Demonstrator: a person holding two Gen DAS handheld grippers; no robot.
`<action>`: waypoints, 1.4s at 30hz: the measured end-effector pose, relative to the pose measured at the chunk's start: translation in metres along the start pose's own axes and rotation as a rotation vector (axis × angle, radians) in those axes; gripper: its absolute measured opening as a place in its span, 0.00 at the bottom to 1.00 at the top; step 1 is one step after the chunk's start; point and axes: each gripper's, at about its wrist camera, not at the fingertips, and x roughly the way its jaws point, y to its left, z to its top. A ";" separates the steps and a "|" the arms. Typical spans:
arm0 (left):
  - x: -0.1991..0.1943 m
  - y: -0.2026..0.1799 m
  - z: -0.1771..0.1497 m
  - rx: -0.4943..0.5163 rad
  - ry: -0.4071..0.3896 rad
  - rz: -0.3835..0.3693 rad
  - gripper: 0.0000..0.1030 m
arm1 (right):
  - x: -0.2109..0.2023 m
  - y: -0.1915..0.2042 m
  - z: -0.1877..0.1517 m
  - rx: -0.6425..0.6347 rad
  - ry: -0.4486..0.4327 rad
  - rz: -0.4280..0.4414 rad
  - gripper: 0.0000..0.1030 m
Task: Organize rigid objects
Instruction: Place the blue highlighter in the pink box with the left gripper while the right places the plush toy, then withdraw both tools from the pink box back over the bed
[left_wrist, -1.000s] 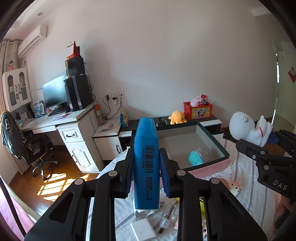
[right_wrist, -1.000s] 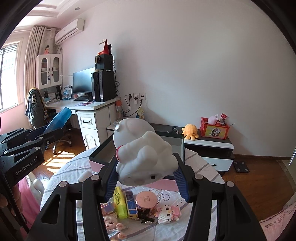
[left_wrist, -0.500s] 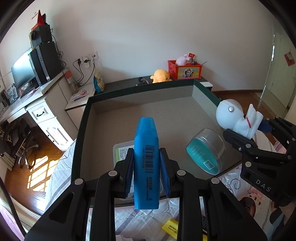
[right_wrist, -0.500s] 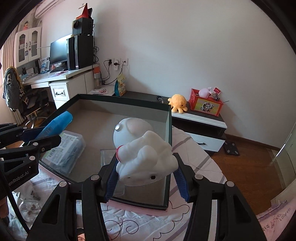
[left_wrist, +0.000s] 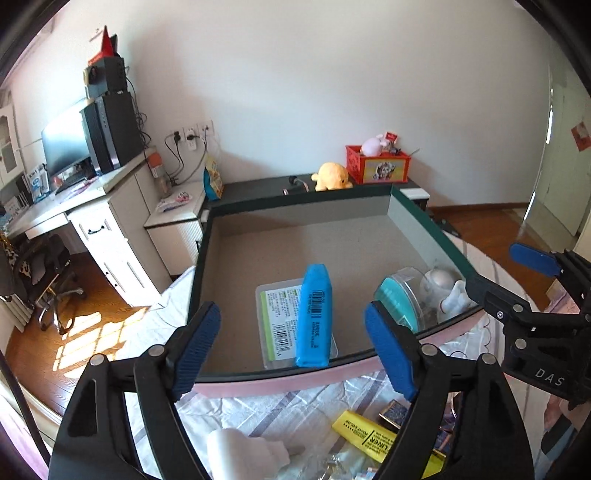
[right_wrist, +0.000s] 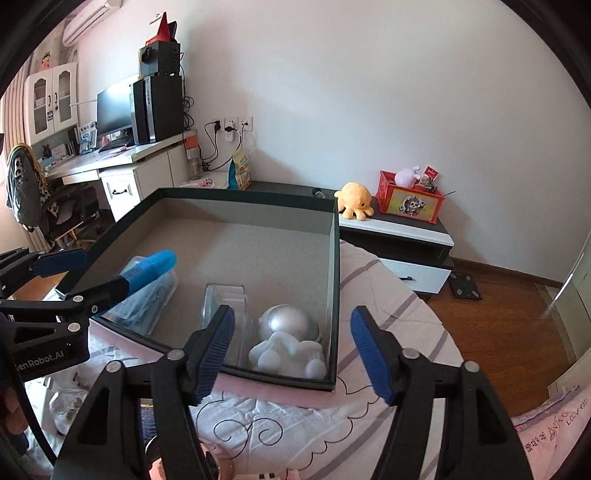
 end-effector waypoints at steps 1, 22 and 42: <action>-0.016 0.005 -0.002 -0.009 -0.028 0.014 0.83 | -0.013 0.001 0.001 0.003 -0.025 0.001 0.78; -0.285 0.018 -0.108 -0.118 -0.410 0.169 1.00 | -0.294 0.072 -0.068 0.047 -0.460 -0.024 1.00; -0.300 0.026 -0.125 -0.132 -0.397 0.192 1.00 | -0.309 0.077 -0.089 0.051 -0.445 -0.037 1.00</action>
